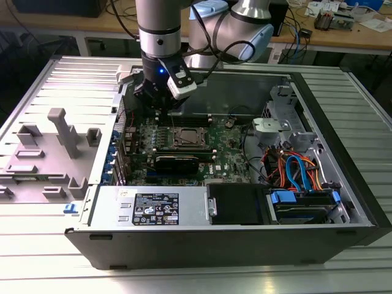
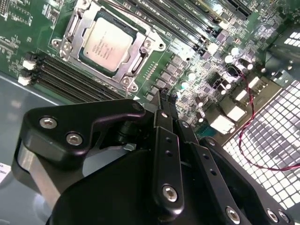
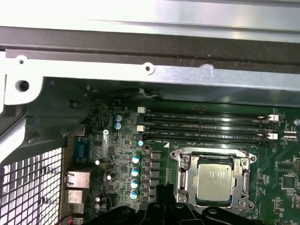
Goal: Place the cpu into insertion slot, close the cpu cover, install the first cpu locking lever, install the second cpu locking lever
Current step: 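Install the first cpu locking lever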
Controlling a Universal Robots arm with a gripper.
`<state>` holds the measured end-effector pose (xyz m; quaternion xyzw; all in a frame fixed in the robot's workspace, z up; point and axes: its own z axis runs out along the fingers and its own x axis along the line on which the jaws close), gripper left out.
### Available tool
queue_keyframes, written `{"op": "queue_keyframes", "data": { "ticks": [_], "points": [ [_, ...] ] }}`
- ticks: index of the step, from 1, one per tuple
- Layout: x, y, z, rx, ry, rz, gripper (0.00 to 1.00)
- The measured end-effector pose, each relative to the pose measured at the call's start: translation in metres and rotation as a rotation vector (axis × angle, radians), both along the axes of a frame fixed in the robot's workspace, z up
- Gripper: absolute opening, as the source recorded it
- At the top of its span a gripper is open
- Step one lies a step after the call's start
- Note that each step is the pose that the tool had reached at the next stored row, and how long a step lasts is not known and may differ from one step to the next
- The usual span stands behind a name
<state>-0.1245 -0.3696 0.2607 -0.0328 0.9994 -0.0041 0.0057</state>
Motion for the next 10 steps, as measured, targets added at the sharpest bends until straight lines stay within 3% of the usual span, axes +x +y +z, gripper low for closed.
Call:
{"op": "queue_keyframes", "data": {
  "ticks": [6,10],
  "points": [
    [-0.0005,0.0031,0.0016,0.0,0.0,0.004,0.11],
    [-0.0005,0.0095,0.0016,0.0,0.0,0.005,0.11]
  ]
}}
